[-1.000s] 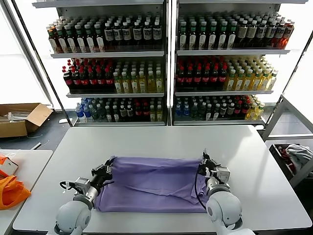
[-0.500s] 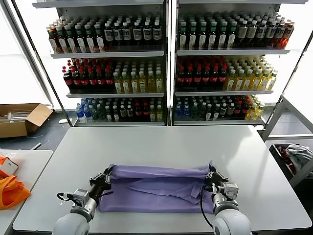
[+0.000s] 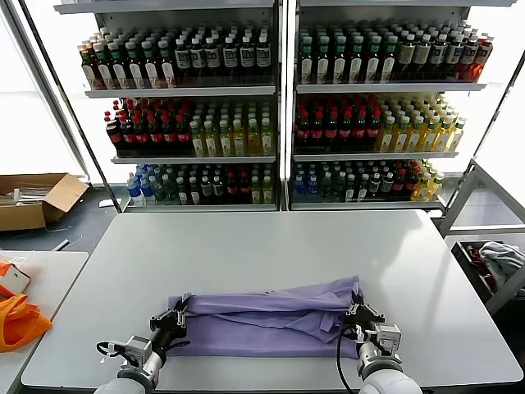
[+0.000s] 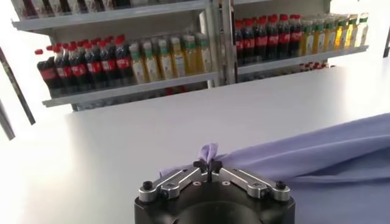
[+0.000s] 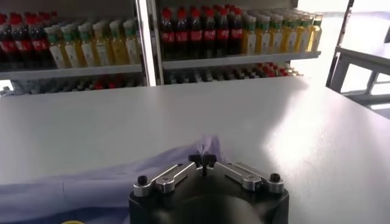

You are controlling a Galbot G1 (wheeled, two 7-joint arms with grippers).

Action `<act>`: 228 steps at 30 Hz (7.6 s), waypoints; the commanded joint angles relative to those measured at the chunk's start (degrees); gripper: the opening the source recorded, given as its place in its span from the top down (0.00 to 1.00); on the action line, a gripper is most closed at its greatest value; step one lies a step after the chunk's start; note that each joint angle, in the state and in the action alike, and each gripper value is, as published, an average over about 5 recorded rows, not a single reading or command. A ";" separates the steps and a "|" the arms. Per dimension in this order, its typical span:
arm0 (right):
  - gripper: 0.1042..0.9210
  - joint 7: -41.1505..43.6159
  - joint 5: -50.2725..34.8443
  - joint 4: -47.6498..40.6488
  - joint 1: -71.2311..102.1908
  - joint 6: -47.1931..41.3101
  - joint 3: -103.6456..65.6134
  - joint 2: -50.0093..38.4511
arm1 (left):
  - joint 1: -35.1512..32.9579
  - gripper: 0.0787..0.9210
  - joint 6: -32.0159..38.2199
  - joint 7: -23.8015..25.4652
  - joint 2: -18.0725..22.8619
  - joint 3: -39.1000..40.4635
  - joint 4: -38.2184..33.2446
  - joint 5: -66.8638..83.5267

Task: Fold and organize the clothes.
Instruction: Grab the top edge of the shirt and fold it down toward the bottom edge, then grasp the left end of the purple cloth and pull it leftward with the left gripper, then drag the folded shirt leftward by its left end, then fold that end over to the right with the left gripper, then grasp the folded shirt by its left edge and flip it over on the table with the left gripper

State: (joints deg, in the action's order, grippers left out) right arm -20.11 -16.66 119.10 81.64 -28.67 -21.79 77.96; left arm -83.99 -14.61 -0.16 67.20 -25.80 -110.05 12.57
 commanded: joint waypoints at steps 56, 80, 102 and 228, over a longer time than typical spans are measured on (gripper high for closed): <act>0.12 0.80 4.11 7.54 1.57 4.01 1.26 -2.17 | -5.74 0.31 -2.16 -2.35 10.73 -4.11 -1.29 2.92; 0.12 0.27 3.08 7.17 -0.87 3.39 1.61 -3.34 | -2.88 0.97 4.52 -2.22 1.66 -24.77 -0.99 0.04; 0.12 0.13 3.63 7.04 -0.55 3.33 1.09 -1.63 | -2.78 0.97 5.43 -0.24 -4.60 -18.15 0.08 -4.40; 0.12 0.26 5.58 6.12 1.83 5.23 5.59 -1.48 | 0.67 0.12 -5.21 2.05 -2.61 -13.06 6.17 19.70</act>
State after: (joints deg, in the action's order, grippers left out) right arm -19.81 -11.12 125.12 83.45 -23.47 -16.20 76.44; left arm -83.66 -19.39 1.69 64.72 -39.17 -105.63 29.30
